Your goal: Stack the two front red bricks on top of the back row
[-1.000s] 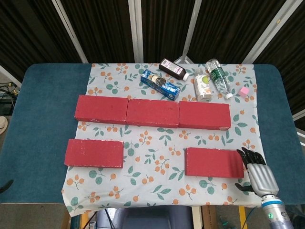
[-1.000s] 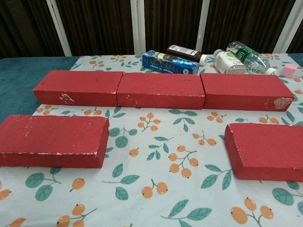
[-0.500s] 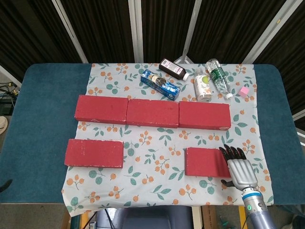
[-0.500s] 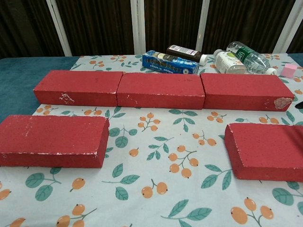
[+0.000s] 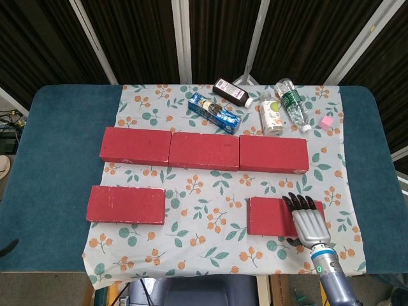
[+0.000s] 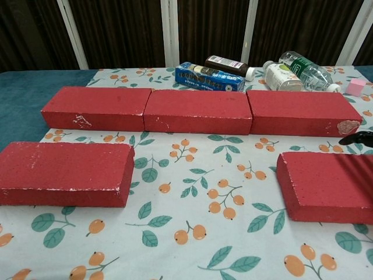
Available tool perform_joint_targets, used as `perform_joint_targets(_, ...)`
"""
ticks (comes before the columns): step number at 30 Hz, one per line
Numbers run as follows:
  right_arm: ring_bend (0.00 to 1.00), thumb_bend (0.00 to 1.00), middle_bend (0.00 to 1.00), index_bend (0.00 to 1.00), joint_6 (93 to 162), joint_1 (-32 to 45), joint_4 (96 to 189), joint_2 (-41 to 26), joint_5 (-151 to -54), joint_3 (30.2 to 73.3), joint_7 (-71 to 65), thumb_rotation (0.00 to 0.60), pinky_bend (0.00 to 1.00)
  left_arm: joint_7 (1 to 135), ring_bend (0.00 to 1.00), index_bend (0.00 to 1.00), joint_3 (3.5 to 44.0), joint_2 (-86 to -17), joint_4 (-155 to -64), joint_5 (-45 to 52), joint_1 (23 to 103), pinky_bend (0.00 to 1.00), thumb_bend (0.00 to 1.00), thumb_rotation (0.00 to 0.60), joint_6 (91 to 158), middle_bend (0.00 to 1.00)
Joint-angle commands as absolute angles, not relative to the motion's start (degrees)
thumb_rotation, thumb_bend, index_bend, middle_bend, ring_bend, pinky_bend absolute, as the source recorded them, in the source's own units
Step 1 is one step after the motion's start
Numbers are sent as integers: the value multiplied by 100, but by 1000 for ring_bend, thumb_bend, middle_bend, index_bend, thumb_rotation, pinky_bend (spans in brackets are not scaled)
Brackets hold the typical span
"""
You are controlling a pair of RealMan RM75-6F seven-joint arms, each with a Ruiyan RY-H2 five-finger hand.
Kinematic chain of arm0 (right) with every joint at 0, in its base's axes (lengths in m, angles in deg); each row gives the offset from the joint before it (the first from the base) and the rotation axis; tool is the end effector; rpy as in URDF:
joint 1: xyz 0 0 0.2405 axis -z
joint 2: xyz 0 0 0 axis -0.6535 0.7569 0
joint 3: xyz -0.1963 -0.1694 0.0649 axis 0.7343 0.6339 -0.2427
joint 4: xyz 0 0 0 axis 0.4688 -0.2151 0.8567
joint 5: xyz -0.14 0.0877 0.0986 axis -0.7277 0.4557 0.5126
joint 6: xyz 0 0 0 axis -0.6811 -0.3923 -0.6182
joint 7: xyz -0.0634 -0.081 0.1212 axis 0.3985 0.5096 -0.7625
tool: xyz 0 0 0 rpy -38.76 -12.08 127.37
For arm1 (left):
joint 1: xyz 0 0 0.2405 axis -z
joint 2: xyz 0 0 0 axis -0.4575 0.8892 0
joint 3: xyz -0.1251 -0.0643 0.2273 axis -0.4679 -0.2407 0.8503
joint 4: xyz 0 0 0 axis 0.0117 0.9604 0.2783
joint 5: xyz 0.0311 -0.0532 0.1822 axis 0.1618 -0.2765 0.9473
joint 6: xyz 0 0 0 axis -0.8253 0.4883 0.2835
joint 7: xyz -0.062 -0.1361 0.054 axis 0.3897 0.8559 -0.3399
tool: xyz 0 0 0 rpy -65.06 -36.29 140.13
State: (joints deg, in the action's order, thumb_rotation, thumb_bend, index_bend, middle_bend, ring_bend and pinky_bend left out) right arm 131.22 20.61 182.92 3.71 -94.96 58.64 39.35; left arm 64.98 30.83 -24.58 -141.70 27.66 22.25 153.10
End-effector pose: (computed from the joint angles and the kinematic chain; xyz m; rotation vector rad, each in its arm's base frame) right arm -0.2407 -0.2331 0.0687 1.6731 -1.1215 0.5230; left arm -0.3071 0.1356 0.2213 -1.2163 -0.9401 -0.8319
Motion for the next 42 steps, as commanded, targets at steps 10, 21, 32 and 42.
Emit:
perform_joint_targets(10,0,196,0,0,13030,1687,18143,128,-9139,5845,4225,600,0,6386,0,61,3057,-2492,-14185,2688,2253,109,0,600,15267,0)
perform_joint_targets(21,0,196,0,0,12966,1406,18031,13,-8731,5883,4401,600,0,6242,0,61,3036,-2533,-14189,2606,2300,109,0,600,15189,0)
perform_joint_targets(32,179,196,133,0,12943,1233,17894,-8,-8467,5932,4397,600,0,6166,0,61,3035,-2570,-14169,2619,2323,109,0,600,15178,0)
perform_joint_targets(42,356,196,328,118,12925,1086,17989,133,-8452,6045,4403,600,0,6124,0,61,3047,-2588,-14175,2637,2330,109,0,600,15176,0)
